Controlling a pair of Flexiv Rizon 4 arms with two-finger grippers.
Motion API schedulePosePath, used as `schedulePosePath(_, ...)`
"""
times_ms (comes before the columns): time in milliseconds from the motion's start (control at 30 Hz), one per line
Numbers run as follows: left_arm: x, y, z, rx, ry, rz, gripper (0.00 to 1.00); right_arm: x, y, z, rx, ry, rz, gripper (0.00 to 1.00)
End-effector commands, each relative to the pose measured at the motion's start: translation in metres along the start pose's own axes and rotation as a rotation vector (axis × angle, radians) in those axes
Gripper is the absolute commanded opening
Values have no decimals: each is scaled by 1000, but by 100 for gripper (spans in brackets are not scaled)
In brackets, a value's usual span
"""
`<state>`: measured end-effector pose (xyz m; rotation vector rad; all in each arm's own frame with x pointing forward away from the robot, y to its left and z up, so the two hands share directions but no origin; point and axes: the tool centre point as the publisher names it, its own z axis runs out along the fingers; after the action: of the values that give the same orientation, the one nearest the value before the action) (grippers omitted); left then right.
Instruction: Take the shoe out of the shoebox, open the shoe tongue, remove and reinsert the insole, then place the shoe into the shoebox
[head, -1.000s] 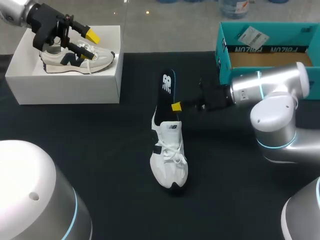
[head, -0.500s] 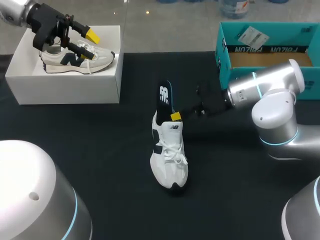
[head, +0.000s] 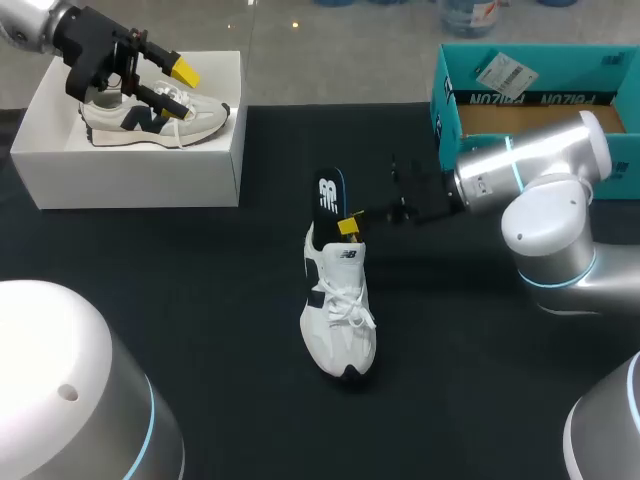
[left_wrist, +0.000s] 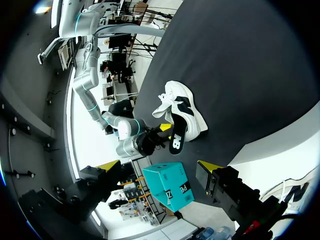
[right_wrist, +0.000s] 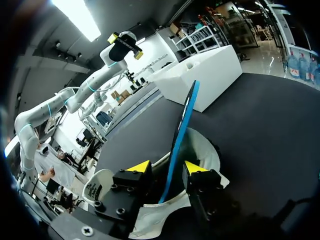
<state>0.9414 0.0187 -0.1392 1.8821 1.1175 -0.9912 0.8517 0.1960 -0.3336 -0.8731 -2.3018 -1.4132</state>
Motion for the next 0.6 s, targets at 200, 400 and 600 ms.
schedulePosePath(200, 0, 1, -1, 3, 2, 1, 100, -13, 21, 9, 29, 21, -28, 31)
schedulePosePath(400, 0, 1, -1, 3, 2, 1, 100, -16, 25, 13, 33, 27, -34, 8)
schedulePosePath(600, 0, 1, -1, 3, 2, 1, 100, -15, 20, 13, 30, 44, -15, 0)
